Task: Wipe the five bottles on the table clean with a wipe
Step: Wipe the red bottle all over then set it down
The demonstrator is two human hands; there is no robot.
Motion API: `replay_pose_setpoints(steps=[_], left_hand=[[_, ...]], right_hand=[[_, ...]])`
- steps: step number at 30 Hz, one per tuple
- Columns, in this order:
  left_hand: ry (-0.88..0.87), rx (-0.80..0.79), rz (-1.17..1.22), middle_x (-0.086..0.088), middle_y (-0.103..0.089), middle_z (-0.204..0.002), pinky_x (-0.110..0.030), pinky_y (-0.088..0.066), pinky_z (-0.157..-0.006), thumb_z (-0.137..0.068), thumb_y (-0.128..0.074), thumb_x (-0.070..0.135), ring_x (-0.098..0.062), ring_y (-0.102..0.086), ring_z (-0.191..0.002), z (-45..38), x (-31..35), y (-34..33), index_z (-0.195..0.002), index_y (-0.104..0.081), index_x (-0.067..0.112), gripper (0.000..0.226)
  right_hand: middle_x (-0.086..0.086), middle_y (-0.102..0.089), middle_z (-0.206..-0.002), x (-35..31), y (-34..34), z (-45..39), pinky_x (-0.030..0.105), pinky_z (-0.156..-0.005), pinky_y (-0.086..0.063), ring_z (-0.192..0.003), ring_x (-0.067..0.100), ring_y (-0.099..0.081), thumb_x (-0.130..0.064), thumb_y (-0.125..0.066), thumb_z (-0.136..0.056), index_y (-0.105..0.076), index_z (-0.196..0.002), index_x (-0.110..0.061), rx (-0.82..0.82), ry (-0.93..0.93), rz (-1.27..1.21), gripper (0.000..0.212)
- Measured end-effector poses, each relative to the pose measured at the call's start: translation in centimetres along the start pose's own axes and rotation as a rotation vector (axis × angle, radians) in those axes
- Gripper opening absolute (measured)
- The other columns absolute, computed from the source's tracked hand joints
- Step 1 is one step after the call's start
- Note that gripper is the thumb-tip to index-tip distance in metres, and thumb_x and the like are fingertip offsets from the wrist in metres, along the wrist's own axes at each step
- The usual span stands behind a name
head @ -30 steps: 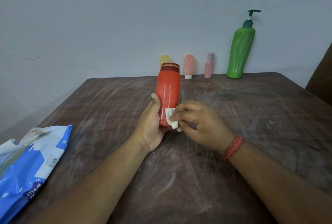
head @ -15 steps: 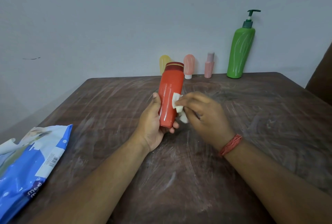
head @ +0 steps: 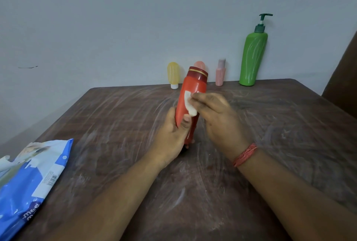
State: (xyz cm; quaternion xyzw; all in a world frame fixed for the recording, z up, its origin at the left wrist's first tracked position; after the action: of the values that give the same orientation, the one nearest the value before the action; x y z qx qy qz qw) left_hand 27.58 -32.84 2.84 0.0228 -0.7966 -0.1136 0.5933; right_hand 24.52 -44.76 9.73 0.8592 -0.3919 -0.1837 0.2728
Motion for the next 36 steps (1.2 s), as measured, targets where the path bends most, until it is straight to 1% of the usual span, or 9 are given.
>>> replay_pose_setpoints(steps=[3, 7, 12, 15, 20, 24, 28, 33, 36], left_hand=[[-0.055, -0.040, -0.156, 0.016, -0.059, -0.118, -0.015, -0.055, -0.071, -0.062, -0.045, 0.097, 0.005, -0.063, -0.100, 0.2, 0.9, -0.5, -0.143, -0.035, 0.031, 0.106], [-0.037, -0.046, -0.170, 0.024, -0.053, -0.131, -0.013, -0.049, -0.087, -0.083, -0.073, 0.057, 0.011, -0.053, -0.118, 0.0, 0.6, -0.5, -0.146, -0.031, 0.037, 0.079], [-0.030, -0.071, -0.280, 0.036, -0.045, -0.118, -0.002, -0.044, -0.075, -0.085, -0.079, 0.042, 0.029, -0.043, -0.107, 0.0, 0.1, -1.0, -0.146, -0.025, 0.042, 0.081], [-0.077, -0.067, -0.245, 0.028, -0.056, -0.118, -0.003, -0.046, -0.083, -0.087, -0.079, 0.024, 0.018, -0.054, -0.110, -0.3, 0.1, -1.2, -0.141, -0.035, 0.035, 0.071], [-0.075, -0.036, -0.394, 0.035, -0.045, -0.110, -0.002, -0.043, -0.069, -0.088, -0.076, 0.031, 0.022, -0.049, -0.100, -0.2, -0.2, -1.0, -0.140, -0.030, 0.043, 0.070], [-0.126, -0.025, -0.302, 0.024, -0.058, -0.112, -0.004, -0.046, -0.078, -0.089, -0.073, 0.016, 0.013, -0.057, -0.104, -0.4, 0.0, -0.9, -0.131, -0.040, 0.042, 0.060], [-0.052, -0.017, -0.343, 0.025, -0.054, -0.109, -0.010, -0.045, -0.069, -0.087, -0.076, 0.030, 0.005, -0.058, -0.098, -0.4, -0.5, -0.6, -0.133, -0.038, 0.041, 0.061], [-0.005, 0.001, -0.069, 0.024, -0.066, -0.104, -0.018, -0.055, -0.070, -0.079, -0.079, 0.041, -0.002, -0.068, -0.090, -0.5, -0.6, 0.1, -0.113, -0.045, 0.059, 0.052], [0.042, -0.037, 0.074, 0.006, -0.071, -0.102, -0.032, -0.057, -0.065, -0.077, -0.079, 0.051, -0.017, -0.071, -0.078, -0.2, -1.1, -0.2, -0.121, -0.050, 0.048, 0.052]], right_hand=[[0.009, -0.058, -0.136, 1.3, 0.8, -0.1, 0.039, -0.103, -0.046, -0.123, 0.027, -0.050, 0.000, -0.059, -0.093, -0.060, -0.134, -0.007, 0.052, -0.088, 0.008, 0.042], [0.006, -0.058, -0.137, -1.0, -0.3, 0.3, 0.032, -0.107, -0.038, -0.128, 0.022, -0.043, -0.001, -0.065, -0.086, -0.061, -0.134, -0.009, -0.065, 0.151, 0.068, 0.048], [0.004, -0.057, -0.138, 0.8, 0.8, -0.3, 0.031, -0.101, -0.041, -0.123, 0.023, -0.044, 0.006, -0.064, -0.084, -0.060, -0.135, -0.012, 0.012, 0.002, 0.091, 0.054], [0.002, -0.062, -0.131, -1.5, -0.2, 0.1, 0.035, -0.098, -0.043, -0.114, 0.022, -0.044, -0.009, -0.061, -0.083, -0.065, -0.129, -0.011, -0.073, 0.226, 0.144, 0.046], [0.005, -0.061, -0.134, 0.7, 1.5, -0.7, 0.037, -0.095, -0.048, -0.112, 0.025, -0.049, -0.016, -0.045, -0.098, -0.064, -0.131, -0.010, 0.027, -0.003, 0.158, 0.039], [0.006, -0.064, -0.127, -1.7, -0.1, 0.1, 0.037, -0.095, -0.049, -0.109, 0.024, -0.054, -0.020, -0.046, -0.097, -0.069, -0.124, -0.012, -0.115, 0.179, 0.113, 0.036], [0.011, -0.068, -0.117, 0.1, 2.2, -0.3, 0.040, -0.088, -0.054, -0.104, 0.030, -0.061, -0.002, -0.068, -0.089, -0.073, -0.114, -0.004, 0.090, 0.034, 0.069, 0.026], [0.010, -0.070, -0.110, -1.4, 1.1, 0.2, 0.034, -0.093, -0.051, -0.103, 0.029, -0.063, 0.001, -0.071, -0.084, -0.075, -0.104, -0.002, -0.006, 0.161, -0.039, 0.021], [0.011, -0.069, -0.114, 0.3, 2.0, -0.3, 0.043, -0.091, -0.054, -0.106, 0.030, -0.063, -0.001, -0.068, -0.089, -0.074, -0.110, -0.002, 0.064, -0.003, -0.033, 0.021]])
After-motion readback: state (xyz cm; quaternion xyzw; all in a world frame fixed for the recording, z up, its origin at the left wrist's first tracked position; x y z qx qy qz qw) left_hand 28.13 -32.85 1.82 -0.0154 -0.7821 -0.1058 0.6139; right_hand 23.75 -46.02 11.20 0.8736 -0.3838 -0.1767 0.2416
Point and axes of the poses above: each hand's wrist, its own z-axis away from the middle knuckle, its own y-axis out of the back of the hand, x = y × z, the point moved 9 cm from there along -z, towards the middle knuckle
